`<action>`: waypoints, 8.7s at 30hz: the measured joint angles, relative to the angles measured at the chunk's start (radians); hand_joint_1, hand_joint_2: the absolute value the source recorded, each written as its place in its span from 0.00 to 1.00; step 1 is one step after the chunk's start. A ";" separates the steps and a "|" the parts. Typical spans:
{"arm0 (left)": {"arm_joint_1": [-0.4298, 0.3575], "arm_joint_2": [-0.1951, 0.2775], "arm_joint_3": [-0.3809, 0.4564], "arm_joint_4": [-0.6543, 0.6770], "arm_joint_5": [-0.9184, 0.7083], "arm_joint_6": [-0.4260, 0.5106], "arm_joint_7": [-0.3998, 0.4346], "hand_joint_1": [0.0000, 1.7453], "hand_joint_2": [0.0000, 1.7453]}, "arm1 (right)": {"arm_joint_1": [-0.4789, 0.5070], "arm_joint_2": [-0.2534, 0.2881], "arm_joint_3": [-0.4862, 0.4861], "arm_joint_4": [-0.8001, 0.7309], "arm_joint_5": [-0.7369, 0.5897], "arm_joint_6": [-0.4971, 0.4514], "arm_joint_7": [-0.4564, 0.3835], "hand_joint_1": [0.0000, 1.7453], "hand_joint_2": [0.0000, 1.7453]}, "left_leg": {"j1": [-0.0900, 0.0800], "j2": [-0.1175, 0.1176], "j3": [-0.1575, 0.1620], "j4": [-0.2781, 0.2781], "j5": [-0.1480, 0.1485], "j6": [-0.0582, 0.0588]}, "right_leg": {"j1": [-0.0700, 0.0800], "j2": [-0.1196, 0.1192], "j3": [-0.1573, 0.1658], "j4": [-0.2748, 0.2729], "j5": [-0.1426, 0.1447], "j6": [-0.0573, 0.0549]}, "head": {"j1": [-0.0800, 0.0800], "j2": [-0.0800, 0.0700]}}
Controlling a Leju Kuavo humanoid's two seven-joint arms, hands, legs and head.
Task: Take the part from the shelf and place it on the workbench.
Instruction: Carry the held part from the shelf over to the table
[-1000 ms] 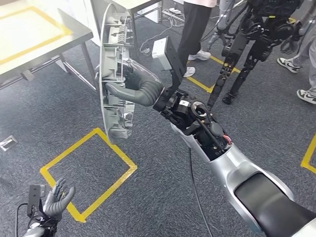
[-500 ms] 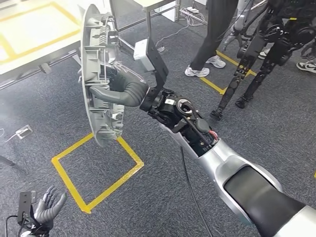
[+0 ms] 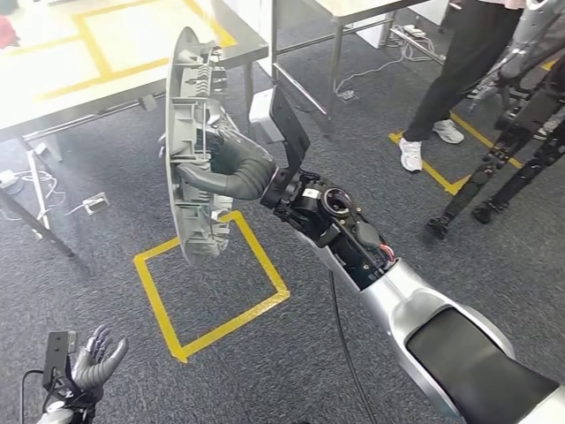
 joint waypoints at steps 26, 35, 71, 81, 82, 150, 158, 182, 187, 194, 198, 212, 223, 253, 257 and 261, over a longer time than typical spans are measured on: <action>0.007 0.010 0.000 0.000 0.009 -0.014 0.007 0.00 1.00 | -0.013 0.030 -0.001 0.066 0.014 0.015 -0.016 1.00 1.00 | 0.000 0.053 0.004 -0.015 0.003 0.006 | 0.001 -0.038 -0.061 0.156 -0.117 0.019 | -0.016 0.000; 0.011 0.010 -0.001 0.000 0.009 -0.017 0.014 0.00 1.00 | -0.016 0.031 -0.012 0.068 0.015 -0.004 0.008 1.00 1.00 | -0.002 -0.007 -0.006 -0.013 0.010 -0.014 | 0.010 -0.003 0.053 -0.131 0.040 -0.017 | 0.003 0.000; 0.027 0.012 -0.002 0.000 0.031 -0.044 0.010 0.00 1.00 | 0.037 -0.093 -0.082 -0.058 -0.036 -0.093 0.072 1.00 1.00 | -0.002 0.078 0.011 -0.007 -0.018 -0.014 | 0.001 -0.041 0.065 -0.150 0.038 0.011 | -0.026 0.000; 0.030 0.011 -0.002 0.000 0.039 -0.053 0.018 0.00 1.00 | 0.061 -0.133 -0.118 -0.132 -0.039 -0.092 0.086 1.00 1.00 | -0.001 0.079 0.013 -0.010 -0.017 -0.015 | 0.002 -0.041 0.065 -0.150 0.037 0.011 | -0.033 0.000; 0.030 0.011 -0.002 0.000 0.039 -0.052 0.019 0.00 1.00 | 0.062 -0.138 -0.122 -0.139 -0.040 -0.093 0.090 1.00 1.00 | -0.001 0.079 0.013 -0.010 -0.017 -0.015 | 0.002 -0.041 0.065 -0.150 0.037 0.011 | -0.034 0.000; 0.018 0.017 -0.015 0.000 0.042 -0.057 0.024 0.00 1.00 | 0.149 -0.247 -0.196 -0.259 -0.059 -0.093 0.129 1.00 1.00 | -0.012 0.074 0.016 -0.028 0.001 0.021 | -0.003 -0.021 -0.080 0.178 -0.104 0.022 | -0.025 0.000; 0.015 0.016 -0.020 0.000 0.041 -0.057 0.024 0.00 1.00 | 0.150 -0.251 -0.202 -0.270 -0.050 -0.085 0.130 1.00 1.00 | -0.016 0.067 0.018 -0.001 -0.028 -0.001 | -0.005 -0.018 0.019 -0.108 0.047 0.009 | -0.017 0.000; 0.007 0.013 -0.026 0.000 0.039 -0.061 0.026 0.00 1.00 | 0.141 -0.253 -0.216 -0.293 -0.043 -0.076 0.142 1.00 1.00 | 0.038 0.071 0.087 -0.057 -0.034 -0.033 | -0.039 -0.025 -0.032 -0.014 0.041 0.083 | -0.020 0.000; 0.008 0.017 -0.026 0.000 0.044 -0.062 0.024 0.00 1.00 | 0.141 -0.253 -0.216 -0.295 -0.043 -0.074 0.140 1.00 1.00 | 0.038 0.065 0.061 -0.014 -0.053 -0.070 | -0.038 -0.016 0.003 -0.079 0.039 0.044 | -0.022 0.000; 0.011 0.016 -0.026 0.000 0.045 -0.063 0.021 0.00 1.00 | 0.139 -0.252 -0.215 -0.297 -0.042 -0.070 0.130 1.00 1.00 | 0.019 0.082 -0.143 0.314 -0.145 -0.056 | -0.020 -0.017 0.025 -0.087 0.022 0.005 | -0.058 0.000; 0.012 0.019 -0.026 0.000 0.046 -0.063 0.020 0.00 1.00 | 0.144 -0.252 -0.214 -0.297 -0.042 -0.066 0.129 1.00 1.00 | -0.024 0.081 -0.084 0.095 0.009 0.020 | 0.000 -0.013 0.050 -0.094 0.006 -0.006 | -0.059 0.000; 0.019 0.016 -0.026 0.000 0.046 -0.063 0.018 0.00 1.00 | 0.147 -0.251 -0.214 -0.288 -0.042 -0.065 0.126 1.00 1.00 | -0.022 0.073 0.058 -0.042 -0.022 0.027 | -0.008 -0.024 -0.050 0.048 0.011 0.039 | -0.028 0.000; 0.015 0.019 -0.026 0.001 0.045 -0.062 0.018 0.00 1.00 | 0.129 -0.251 -0.215 -0.288 -0.037 -0.063 0.120 1.00 1.00 | -0.010 0.076 -0.099 0.238 -0.124 -0.028 | -0.015 -0.020 0.051 -0.119 0.033 -0.007 | -0.046 0.000; 0.019 0.030 -0.027 -0.001 0.049 -0.063 0.014 0.00 1.00 | 0.139 -0.253 -0.218 -0.317 -0.008 -0.067 0.124 1.00 1.00 | -0.021 0.074 -0.054 0.168 -0.108 -0.015 | -0.011 -0.024 0.068 -0.147 0.049 -0.013 | -0.032 0.000; 0.025 0.029 -0.027 -0.001 0.046 -0.064 0.015 0.00 1.00 | 0.135 -0.254 -0.219 -0.312 -0.004 -0.077 0.125 1.00 1.00 | 0.003 0.077 -0.116 0.209 -0.057 -0.034 | -0.018 -0.022 0.085 -0.146 0.031 -0.007 | -0.048 0.000; 0.024 0.029 -0.027 -0.001 0.046 -0.064 0.015 0.00 1.00 | 0.124 -0.257 -0.223 -0.309 -0.005 -0.077 0.122 1.00 1.00 | 0.006 0.080 -0.026 -0.009 0.040 -0.037 | -0.017 -0.016 0.097 -0.142 0.007 0.018 | -0.062 0.000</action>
